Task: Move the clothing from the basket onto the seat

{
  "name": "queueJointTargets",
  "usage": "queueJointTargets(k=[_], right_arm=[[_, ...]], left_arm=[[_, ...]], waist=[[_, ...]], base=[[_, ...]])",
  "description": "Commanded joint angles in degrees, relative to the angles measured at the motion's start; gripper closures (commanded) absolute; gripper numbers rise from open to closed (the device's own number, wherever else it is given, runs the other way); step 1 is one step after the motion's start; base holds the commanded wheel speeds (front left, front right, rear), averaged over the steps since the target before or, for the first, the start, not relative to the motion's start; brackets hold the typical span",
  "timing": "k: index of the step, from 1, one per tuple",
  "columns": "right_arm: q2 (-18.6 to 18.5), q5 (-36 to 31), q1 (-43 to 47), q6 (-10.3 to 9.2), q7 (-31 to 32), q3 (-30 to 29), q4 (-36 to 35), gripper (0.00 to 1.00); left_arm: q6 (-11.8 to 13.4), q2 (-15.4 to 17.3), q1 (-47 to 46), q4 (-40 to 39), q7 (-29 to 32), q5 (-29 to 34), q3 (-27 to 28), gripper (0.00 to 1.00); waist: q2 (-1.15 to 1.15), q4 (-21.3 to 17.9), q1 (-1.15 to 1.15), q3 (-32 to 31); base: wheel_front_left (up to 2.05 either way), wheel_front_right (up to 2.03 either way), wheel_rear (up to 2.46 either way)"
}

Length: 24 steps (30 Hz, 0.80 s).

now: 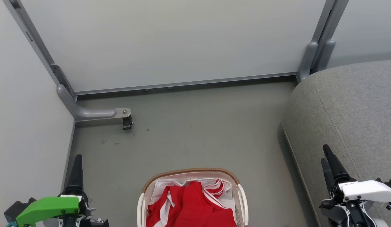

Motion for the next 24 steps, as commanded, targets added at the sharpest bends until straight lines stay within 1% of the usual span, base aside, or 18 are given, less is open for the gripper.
queueJointTargets(k=[1, 14, 24], right_arm=[[-0.7, -2.1, -1.5, 0.00, -0.6, 0.1, -1.1, 0.00], [-1.3, -18.8, -2.2, 0.01, -3.8, 1.4, -1.9, 0.00], [-2.4, -28.3, -1.7, 0.01, -5.9, 2.6, -2.5, 0.00]], left_arm=[[-0.1, 0.3, -1.8, -1.1, -0.6, 3.0, 0.1, 0.00], [0.1, 0.3, -1.8, -1.6, -3.8, 20.4, -2.1, 0.00], [1.1, 0.6, -1.5, -1.6, -5.9, 31.1, -4.4, 0.00]], waist=[[0.00, 0.0, 0.00, 0.0], [0.00, -0.1, 0.00, 0.2], [0.00, 0.0, 0.00, 0.3]], base=[[0.00, 0.00, 0.00], [0.00, 0.00, 0.00], [0.00, 0.00, 0.00]])
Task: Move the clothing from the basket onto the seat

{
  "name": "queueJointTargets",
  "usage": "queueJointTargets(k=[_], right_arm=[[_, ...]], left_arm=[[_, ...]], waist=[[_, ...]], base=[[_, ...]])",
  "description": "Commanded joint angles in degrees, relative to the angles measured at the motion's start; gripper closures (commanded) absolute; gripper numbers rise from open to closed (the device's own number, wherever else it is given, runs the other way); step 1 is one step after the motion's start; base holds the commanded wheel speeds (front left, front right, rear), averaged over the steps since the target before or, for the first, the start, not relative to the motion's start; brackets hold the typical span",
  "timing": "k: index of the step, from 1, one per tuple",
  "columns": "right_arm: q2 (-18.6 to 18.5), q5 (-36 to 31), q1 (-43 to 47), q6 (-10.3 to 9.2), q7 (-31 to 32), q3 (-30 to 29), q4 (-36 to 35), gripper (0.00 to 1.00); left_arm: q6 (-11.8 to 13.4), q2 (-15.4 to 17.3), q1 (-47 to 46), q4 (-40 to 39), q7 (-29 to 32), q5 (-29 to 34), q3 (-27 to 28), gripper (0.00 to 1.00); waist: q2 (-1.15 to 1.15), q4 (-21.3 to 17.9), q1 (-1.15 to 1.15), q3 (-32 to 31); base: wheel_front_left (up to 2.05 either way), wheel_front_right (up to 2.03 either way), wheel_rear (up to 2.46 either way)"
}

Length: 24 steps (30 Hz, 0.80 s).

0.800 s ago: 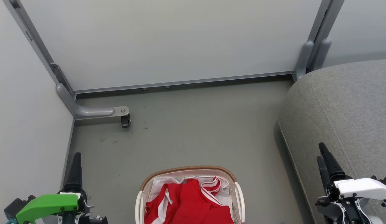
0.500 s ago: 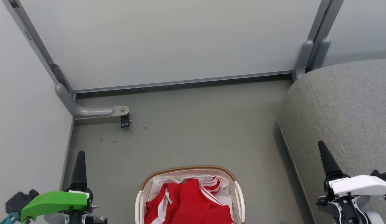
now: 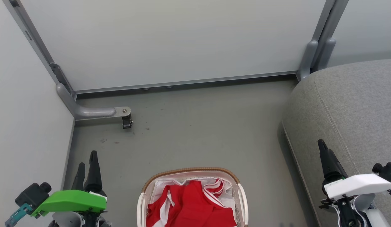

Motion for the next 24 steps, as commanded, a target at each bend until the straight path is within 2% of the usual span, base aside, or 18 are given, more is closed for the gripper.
queueJointTargets(k=[1, 9, 24], right_arm=[[-0.7, -2.5, -1.1, 0.01, -0.8, 0.2, -1.1, 0.00], [-0.1, -9.2, -0.9, 0.02, -2.3, 0.0, -1.3, 0.00], [-1.3, -20.2, -0.4, 0.02, -4.9, 2.5, -1.5, 0.00]], left_arm=[[0.5, 0.7, -1.2, -0.4, -0.7, 2.8, -0.4, 0.00], [2.1, 1.6, -1.3, -0.6, -2.3, 9.9, -2.6, 0.00], [4.5, 3.0, -0.7, -0.2, -4.8, 20.3, -7.3, 0.00]], waist=[[0.00, 0.0, 0.00, 0.0], [0.00, 0.0, 0.00, 0.1], [0.00, 0.0, 0.00, 0.2]], base=[[0.00, 0.00, 0.00], [0.00, 0.00, 0.00], [0.00, 0.00, 0.00]])
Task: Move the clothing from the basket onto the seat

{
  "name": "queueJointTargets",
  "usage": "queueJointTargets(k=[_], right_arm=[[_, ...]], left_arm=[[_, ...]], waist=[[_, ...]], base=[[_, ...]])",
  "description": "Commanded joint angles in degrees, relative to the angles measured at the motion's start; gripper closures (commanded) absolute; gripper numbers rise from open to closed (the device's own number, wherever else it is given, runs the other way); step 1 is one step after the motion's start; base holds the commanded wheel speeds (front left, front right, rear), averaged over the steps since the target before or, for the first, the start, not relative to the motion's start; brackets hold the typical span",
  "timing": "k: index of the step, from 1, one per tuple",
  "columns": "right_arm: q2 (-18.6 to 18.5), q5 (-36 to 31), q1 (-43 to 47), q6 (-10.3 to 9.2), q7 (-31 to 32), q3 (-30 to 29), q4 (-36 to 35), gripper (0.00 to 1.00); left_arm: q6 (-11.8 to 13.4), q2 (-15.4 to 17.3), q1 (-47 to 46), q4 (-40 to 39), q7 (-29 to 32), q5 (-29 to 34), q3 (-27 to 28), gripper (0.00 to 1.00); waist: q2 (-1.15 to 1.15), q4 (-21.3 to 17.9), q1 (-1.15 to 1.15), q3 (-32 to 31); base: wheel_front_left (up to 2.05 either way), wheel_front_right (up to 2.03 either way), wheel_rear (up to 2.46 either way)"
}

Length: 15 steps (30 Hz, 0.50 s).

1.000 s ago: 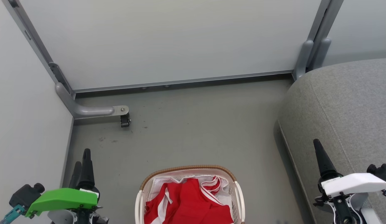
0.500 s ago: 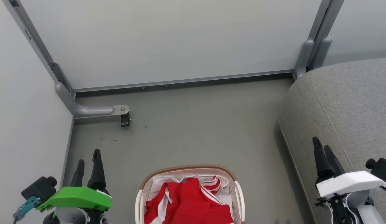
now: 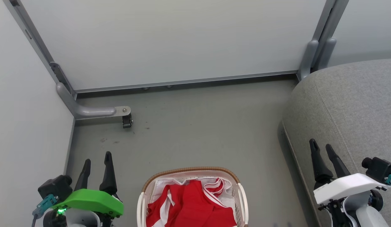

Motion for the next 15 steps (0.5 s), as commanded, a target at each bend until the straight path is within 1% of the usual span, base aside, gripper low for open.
queueJointTargets(k=[1, 8, 15], right_arm=[[-0.8, -2.0, -0.4, 0.02, -0.7, 0.2, -0.8, 0.00], [-0.9, -7.3, 0.3, 0.02, -1.8, 0.4, -0.7, 0.00], [-0.4, -12.0, 0.0, 0.03, -2.8, 1.1, -0.4, 0.00]], left_arm=[[0.4, 0.8, -0.6, -0.4, -0.6, 2.2, -0.4, 0.00], [1.4, 1.0, -0.3, -0.6, -1.6, 5.8, -1.5, 0.00], [1.7, 1.0, -0.1, -0.8, -2.7, 9.8, -2.0, 0.00]], waist=[[0.00, 0.0, 0.00, 0.0], [0.00, 0.1, 0.00, -0.1], [0.00, 0.1, 0.00, -0.1]], base=[[0.00, 0.00, 0.00], [0.00, 0.00, 0.00], [0.00, 0.00, 0.00]])
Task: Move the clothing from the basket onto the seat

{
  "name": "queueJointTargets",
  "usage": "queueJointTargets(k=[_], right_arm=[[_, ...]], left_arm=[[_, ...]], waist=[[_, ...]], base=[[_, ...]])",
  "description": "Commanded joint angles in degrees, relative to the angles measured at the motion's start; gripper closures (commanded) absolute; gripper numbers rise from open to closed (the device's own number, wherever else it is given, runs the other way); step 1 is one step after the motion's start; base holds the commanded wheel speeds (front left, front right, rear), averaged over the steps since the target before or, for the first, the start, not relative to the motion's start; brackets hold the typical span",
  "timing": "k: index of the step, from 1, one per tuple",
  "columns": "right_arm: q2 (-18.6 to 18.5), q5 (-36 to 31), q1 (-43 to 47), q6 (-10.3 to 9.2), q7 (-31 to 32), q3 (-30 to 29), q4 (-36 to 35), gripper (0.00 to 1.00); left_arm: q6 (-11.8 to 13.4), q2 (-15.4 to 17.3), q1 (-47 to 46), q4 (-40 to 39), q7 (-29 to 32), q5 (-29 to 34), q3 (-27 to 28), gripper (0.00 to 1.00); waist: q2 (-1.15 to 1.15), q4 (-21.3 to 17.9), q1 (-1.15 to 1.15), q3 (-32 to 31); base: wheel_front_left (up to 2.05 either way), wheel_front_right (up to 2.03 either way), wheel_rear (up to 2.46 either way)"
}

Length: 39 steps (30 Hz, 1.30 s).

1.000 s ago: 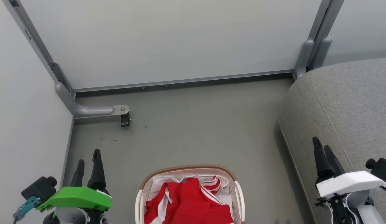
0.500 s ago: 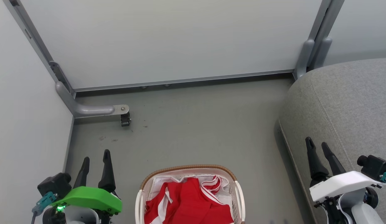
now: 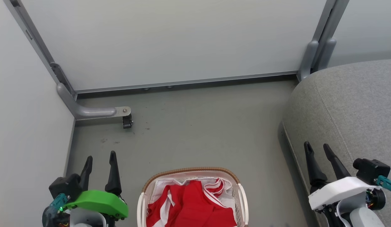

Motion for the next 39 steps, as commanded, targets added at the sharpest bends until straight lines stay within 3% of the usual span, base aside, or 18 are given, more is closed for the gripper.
queueJointTargets(k=[1, 13, 39], right_arm=[[-0.2, -1.7, -0.6, 0.03, -0.7, 0.3, -0.5, 0.00], [-0.1, -8.6, 0.0, 0.02, -2.2, 0.3, 0.1, 0.00], [0.5, -20.8, 0.5, 0.02, -5.2, 0.2, 1.2, 0.00]], left_arm=[[0.4, 0.5, -0.1, -0.6, -0.6, 1.8, -0.1, 0.00], [0.7, 0.3, 1.0, -0.6, -2.2, 8.3, -1.6, 0.00], [-1.2, -1.2, 2.0, -0.3, -5.1, 19.9, -2.5, 0.00]], waist=[[0.00, 0.0, 0.00, 0.0], [0.00, 0.0, 0.00, 0.0], [0.00, -1.0, 0.00, 1.0]], base=[[0.00, 0.00, 0.00], [0.00, 0.00, 0.00], [0.00, 0.00, 0.00]])
